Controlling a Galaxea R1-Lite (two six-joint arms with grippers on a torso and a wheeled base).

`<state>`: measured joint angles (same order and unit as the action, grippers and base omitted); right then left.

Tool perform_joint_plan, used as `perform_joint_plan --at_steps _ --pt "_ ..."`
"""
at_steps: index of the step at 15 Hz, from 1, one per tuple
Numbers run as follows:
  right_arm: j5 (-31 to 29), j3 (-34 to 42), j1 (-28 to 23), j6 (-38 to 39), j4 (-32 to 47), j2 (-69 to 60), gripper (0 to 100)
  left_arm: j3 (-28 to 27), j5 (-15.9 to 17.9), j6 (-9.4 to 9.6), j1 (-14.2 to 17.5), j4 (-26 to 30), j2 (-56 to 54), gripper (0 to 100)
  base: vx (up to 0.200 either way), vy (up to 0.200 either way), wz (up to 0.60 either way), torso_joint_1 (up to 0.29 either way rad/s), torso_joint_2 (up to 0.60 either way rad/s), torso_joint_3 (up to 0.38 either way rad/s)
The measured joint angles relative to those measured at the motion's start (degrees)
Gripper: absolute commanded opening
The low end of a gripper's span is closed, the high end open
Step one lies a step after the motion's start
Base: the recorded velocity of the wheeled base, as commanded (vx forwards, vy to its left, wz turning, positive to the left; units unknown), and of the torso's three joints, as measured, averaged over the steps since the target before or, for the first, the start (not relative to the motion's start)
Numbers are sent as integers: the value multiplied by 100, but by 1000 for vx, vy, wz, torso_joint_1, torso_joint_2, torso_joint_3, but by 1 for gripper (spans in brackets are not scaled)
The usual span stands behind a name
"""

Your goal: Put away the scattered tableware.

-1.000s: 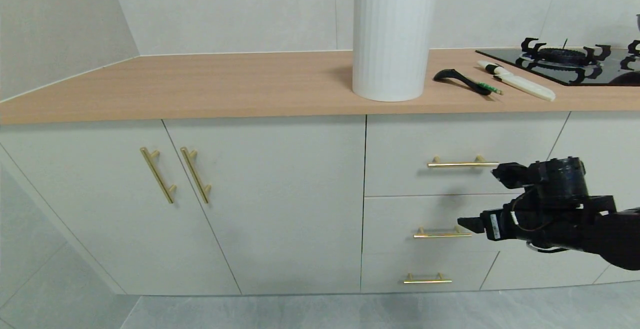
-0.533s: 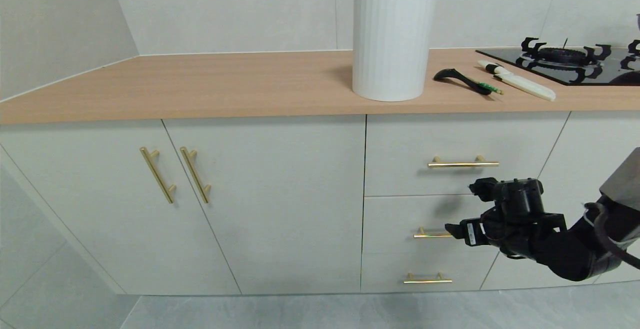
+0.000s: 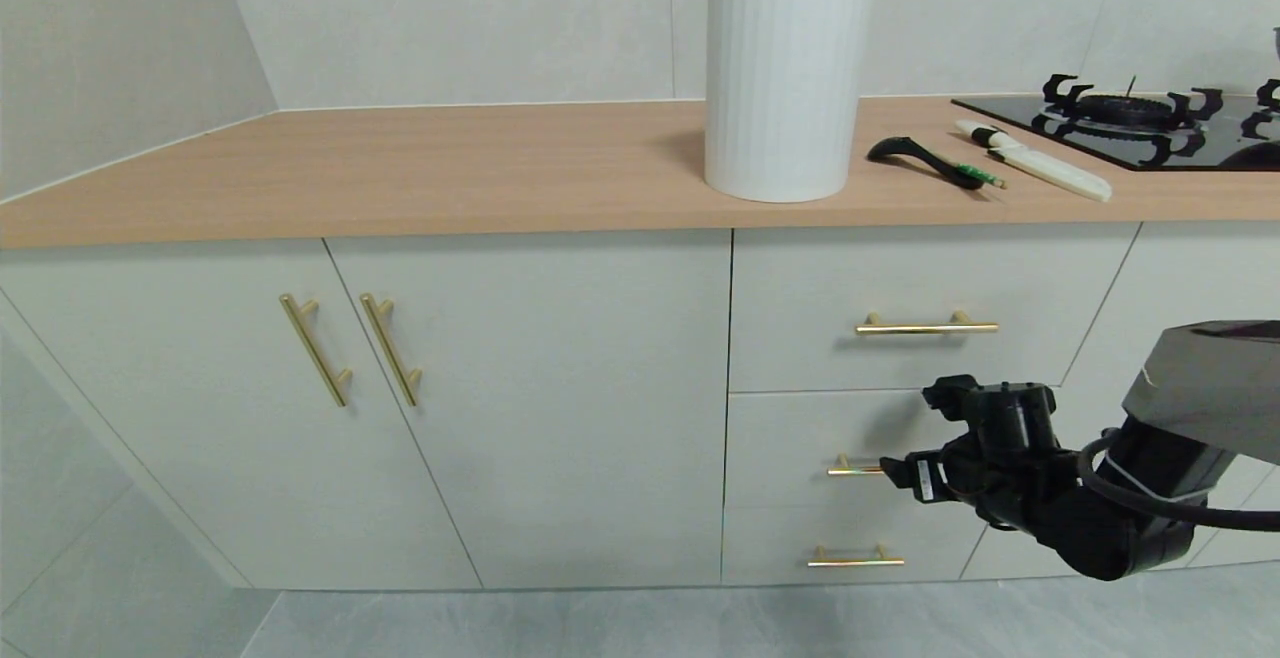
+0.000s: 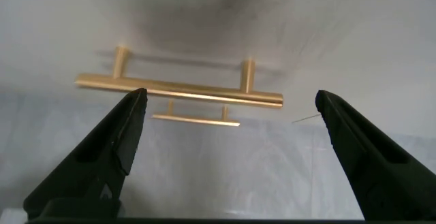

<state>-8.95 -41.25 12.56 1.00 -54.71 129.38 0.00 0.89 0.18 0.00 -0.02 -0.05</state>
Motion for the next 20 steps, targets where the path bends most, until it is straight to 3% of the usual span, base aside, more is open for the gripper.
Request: perform_joint_plan --at_steps 11,20 --pt "-350 -458 9 444 -542 811 100 0 0 0 0 0 0 100 0 0 0 0 0 0" --pt "-352 -345 11 412 -295 816 100 0 0 -2 0 -5 0 100 0 0 0 0 0 0"
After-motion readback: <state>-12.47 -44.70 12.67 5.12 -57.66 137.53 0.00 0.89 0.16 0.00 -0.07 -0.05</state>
